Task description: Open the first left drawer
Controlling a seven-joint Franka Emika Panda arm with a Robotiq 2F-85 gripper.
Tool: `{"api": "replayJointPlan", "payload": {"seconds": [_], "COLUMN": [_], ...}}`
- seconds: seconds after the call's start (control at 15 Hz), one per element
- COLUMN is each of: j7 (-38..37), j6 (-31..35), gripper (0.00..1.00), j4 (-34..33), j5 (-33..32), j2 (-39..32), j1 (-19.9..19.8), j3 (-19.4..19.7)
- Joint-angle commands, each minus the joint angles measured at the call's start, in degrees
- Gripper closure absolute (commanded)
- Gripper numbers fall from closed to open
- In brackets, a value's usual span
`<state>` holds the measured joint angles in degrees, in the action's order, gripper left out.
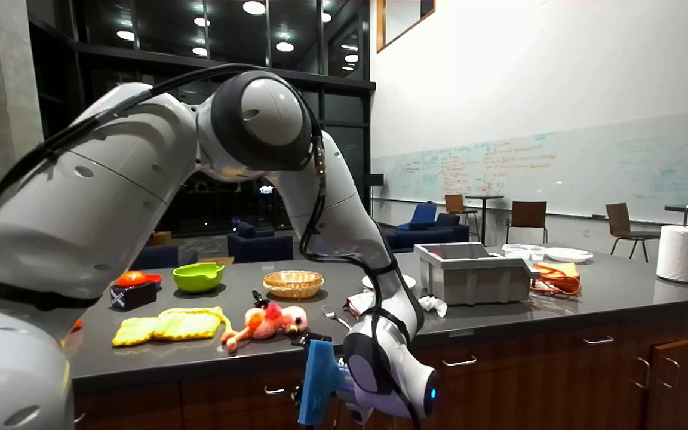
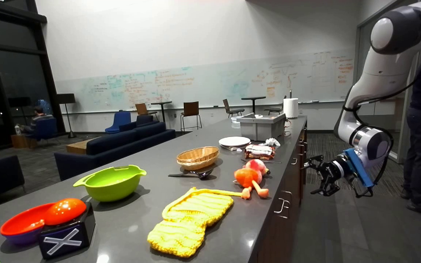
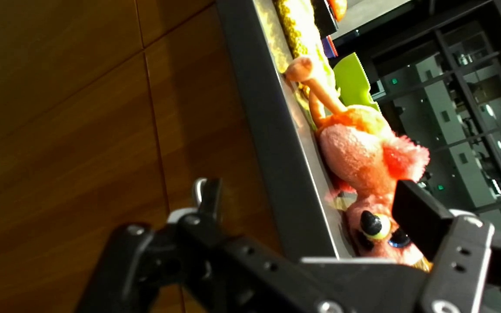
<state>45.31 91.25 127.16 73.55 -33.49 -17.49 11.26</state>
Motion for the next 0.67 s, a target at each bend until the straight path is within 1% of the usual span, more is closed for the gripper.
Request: {"api": "replayJointPlan", "payload": {"seconds": [0.0,0.4,0.6], "j7": [0.02,0.02,6.69], "j6": [-0.38,-0.38,-0.14], "gripper": [0.00,0.00,0.00], "j4": [-0.19,-0.20,0.82], "j5": [0.14,0.13,4.51], "j2": [-0.17,-0.18,-0.70], "j1": [0.63,0.69,-0.41], "j3": [0.63,0.63,0.06]}}
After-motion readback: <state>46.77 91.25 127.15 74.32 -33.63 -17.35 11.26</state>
